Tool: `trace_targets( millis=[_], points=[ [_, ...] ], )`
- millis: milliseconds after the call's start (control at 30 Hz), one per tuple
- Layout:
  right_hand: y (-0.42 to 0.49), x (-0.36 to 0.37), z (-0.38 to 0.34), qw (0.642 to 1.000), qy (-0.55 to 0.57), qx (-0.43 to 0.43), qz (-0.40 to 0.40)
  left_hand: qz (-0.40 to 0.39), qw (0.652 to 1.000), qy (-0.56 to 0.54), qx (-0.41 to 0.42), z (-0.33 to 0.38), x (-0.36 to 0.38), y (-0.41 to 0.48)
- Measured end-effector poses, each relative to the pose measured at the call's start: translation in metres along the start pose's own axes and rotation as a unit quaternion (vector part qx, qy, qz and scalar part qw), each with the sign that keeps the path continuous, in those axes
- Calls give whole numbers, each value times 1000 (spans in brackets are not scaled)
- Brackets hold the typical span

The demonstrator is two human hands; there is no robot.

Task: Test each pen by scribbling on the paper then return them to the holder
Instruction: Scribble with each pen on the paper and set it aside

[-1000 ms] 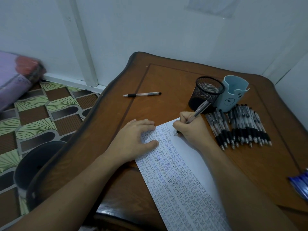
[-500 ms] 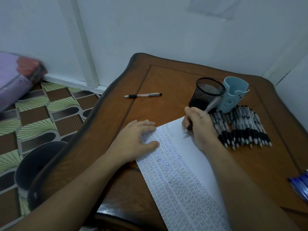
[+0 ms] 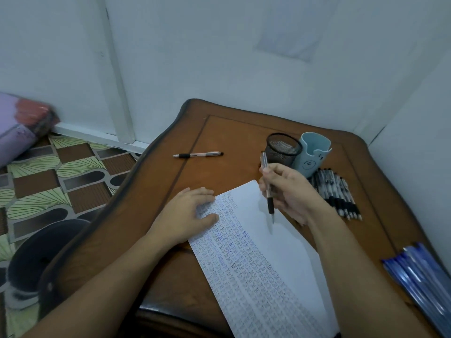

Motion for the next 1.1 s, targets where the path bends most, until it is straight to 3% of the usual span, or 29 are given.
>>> trace_targets(
  millis=[200, 300, 433, 567, 633, 767, 833, 933, 1033, 1100],
  points=[
    [-11, 0, 16, 998, 33, 13, 60, 3, 1000, -9, -6, 2, -1, -3],
    [-17, -9, 11, 989, -80, 9, 128, 3, 1000, -17, -9, 4, -2, -4],
    [-27, -39, -6, 891, -375, 20, 255, 2, 1000, -8, -8, 4, -2, -3],
    [-24, -72, -11, 812, -494, 105, 293, 1, 1000, -4, -2, 6, -1, -3],
    [-21, -79, -12, 789, -523, 142, 289, 0, 1000, -3, -2, 5, -1, -3],
    [-20, -65, -20, 746, -584, 124, 297, 2, 1000, -9, -1, 5, -1, -2],
    [-12, -46, -21, 759, -588, 45, 276, 4, 1000, -7, -3, 4, -1, -2],
    [20, -10, -9, 823, -544, -57, 151, 9, 1000, -1, -5, 4, -1, -3],
    [64, 18, -4, 852, -516, -63, 66, 10, 1000, 0, -1, 5, -1, -2],
    [95, 29, 0, 859, -510, -15, 44, 10, 1000, 3, 0, 4, -1, -2]
  ],
)
Point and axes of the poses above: each hand's wrist, its own y-axis towards the middle knuckle, its own x-axis out of the palm, z = x × y, the point moved 5 cm from there along y, towards the middle knuckle, and after that the axes turned 9 degrees about -z, right-handed, at the moved point
